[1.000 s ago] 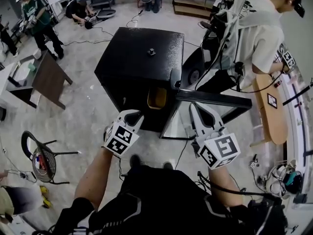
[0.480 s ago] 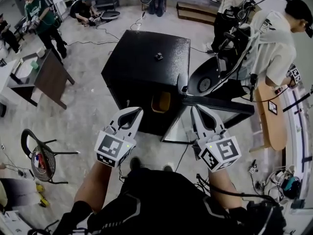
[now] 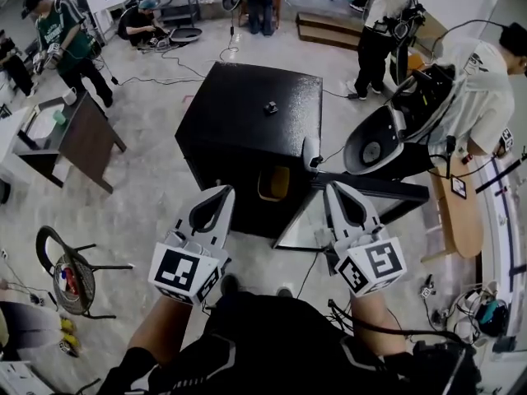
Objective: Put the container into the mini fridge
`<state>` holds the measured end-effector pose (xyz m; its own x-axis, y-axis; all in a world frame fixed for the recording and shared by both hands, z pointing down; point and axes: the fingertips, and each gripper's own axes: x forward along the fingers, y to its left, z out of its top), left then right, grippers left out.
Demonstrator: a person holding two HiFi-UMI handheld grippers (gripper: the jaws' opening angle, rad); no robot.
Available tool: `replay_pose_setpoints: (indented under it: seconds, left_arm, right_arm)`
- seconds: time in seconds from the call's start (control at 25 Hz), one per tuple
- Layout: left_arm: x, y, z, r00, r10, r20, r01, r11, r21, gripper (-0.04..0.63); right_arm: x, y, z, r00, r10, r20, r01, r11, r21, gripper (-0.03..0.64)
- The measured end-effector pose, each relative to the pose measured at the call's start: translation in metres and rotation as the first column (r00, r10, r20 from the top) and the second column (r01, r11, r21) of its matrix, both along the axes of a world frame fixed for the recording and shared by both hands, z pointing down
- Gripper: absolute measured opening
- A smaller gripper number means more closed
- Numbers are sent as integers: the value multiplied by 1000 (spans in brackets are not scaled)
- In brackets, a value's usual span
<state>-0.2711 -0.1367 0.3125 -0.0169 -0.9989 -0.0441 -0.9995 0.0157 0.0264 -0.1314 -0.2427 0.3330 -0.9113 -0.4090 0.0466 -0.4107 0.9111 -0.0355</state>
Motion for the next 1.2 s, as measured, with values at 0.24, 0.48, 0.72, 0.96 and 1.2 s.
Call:
replay_pose_setpoints:
  seconds: [0.24, 0.48, 0.72, 0.96, 1.2]
  left_arm:
    - [-9, 0, -6, 999, -43, 26, 42, 999, 22, 9]
    - [-10, -1, -9, 999, -41, 33, 40, 999, 36, 9]
    - [-11, -3, -13, 999, -40, 24, 39, 999, 26, 9]
    - [-10, -5, -14, 999, -48, 16, 48, 999, 25, 9]
    - [-13, -3, -10, 998, -54, 11, 54, 998, 24, 9]
  right_arm:
    - [0, -2, -1, 999, 37, -24, -36, 999, 37, 6]
    - [0, -4, 0, 999, 49, -14, -49, 999, 21, 6]
    - [-1, -4, -6, 999, 52, -11, -52, 998, 27, 7]
    - [1, -7, -4, 999, 49, -9, -49, 998, 25, 6]
    - [-1, -5, -2, 999, 47, -11, -46, 999, 23, 6]
